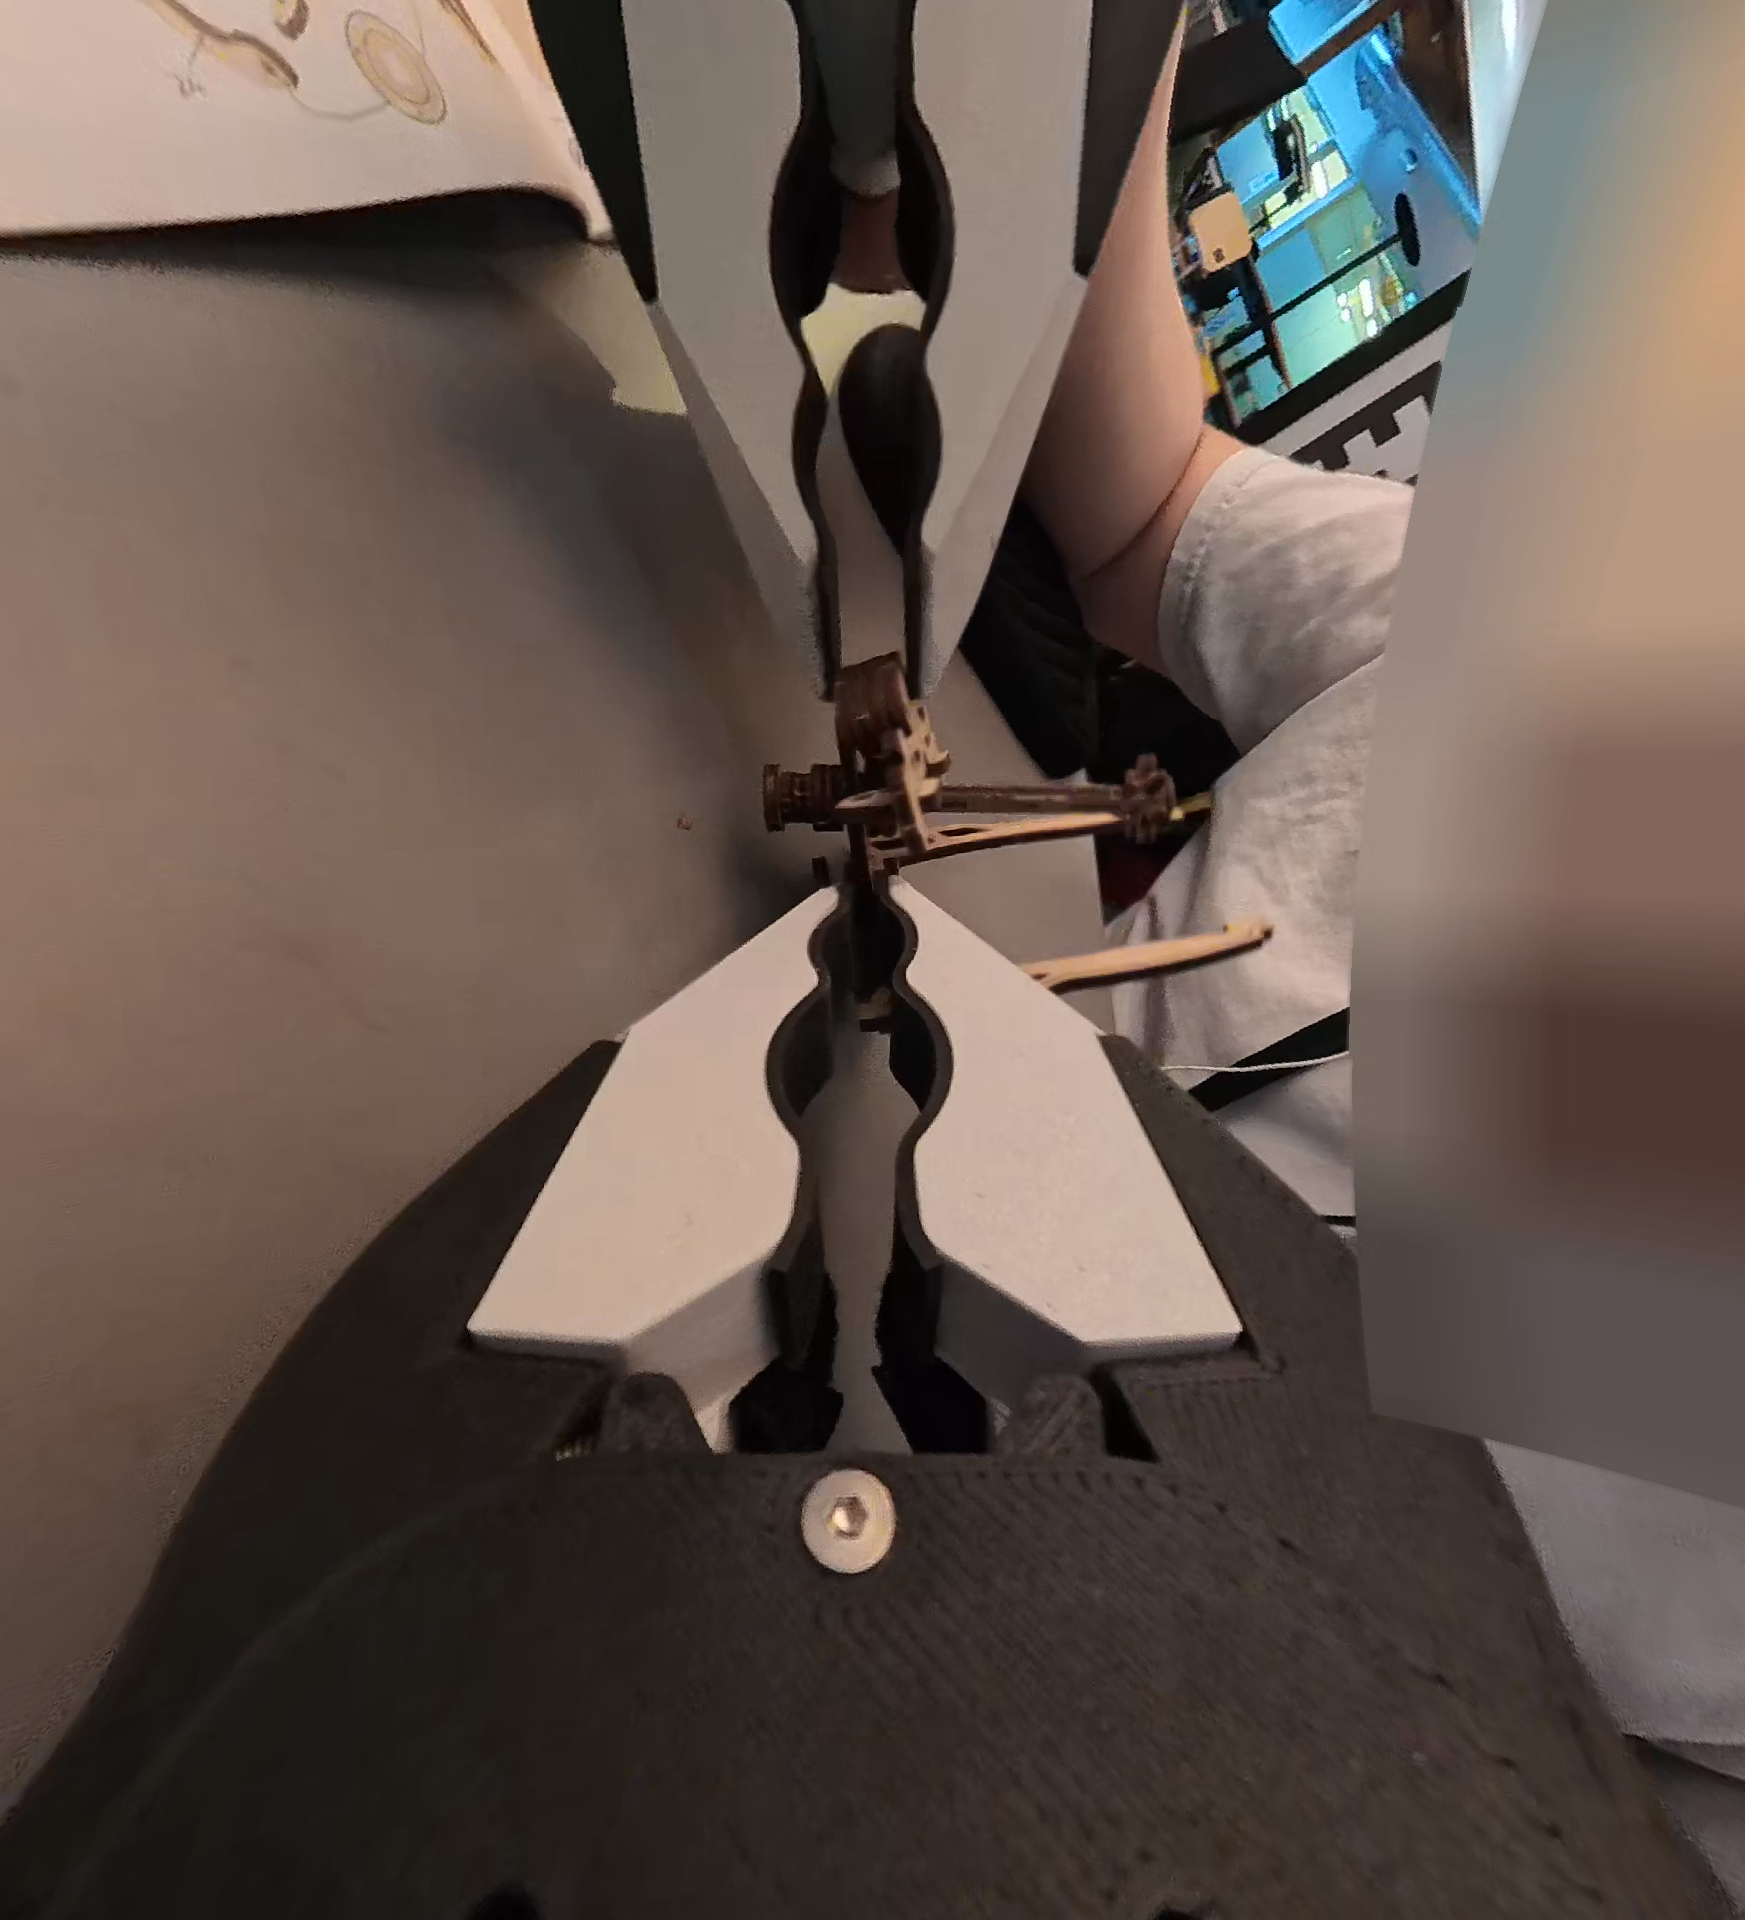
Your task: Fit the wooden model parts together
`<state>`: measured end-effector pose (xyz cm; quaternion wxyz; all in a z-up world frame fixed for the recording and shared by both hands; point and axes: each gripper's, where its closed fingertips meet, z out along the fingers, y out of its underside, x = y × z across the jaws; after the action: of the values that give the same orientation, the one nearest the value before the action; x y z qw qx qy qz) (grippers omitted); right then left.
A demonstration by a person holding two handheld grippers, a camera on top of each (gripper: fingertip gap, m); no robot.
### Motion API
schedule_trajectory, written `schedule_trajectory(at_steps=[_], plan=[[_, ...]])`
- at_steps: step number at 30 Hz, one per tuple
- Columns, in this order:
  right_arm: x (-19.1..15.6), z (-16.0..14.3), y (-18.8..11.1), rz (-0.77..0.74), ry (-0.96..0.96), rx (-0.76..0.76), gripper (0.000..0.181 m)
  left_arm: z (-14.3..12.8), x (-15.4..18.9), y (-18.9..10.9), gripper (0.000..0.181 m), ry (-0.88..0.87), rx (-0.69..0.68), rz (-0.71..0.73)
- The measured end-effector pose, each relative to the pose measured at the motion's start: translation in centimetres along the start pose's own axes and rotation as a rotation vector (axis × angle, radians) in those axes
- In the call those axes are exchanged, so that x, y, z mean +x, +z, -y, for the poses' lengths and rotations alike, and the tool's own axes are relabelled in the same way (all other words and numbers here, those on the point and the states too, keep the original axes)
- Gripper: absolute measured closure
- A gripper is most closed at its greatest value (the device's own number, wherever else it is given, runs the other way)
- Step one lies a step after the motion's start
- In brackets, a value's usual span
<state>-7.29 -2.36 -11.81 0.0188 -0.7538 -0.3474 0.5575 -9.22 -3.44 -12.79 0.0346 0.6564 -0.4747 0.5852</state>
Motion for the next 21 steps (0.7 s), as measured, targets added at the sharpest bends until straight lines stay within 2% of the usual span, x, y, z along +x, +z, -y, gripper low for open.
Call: schedule_trajectory(at_steps=[1, 12, 21], plan=[[0.03, -0.1, 0.01, 0.013, 0.015, -0.004, 0.17, -0.03, -0.02, 0.04, 0.181, -0.015, 0.0, -0.008], [0.21, -0.47, 0.18, 0.025, 0.096, -0.091, 0.17, 0.0, 0.05, 0.04, 0.181, 0.005, -0.001, -0.001], [-0.19, -0.24, 0.1, -0.037, 0.072, -0.197, 0.17, 0.12, 0.18, -0.18, 0.181, 0.01, 0.012, -0.008]])
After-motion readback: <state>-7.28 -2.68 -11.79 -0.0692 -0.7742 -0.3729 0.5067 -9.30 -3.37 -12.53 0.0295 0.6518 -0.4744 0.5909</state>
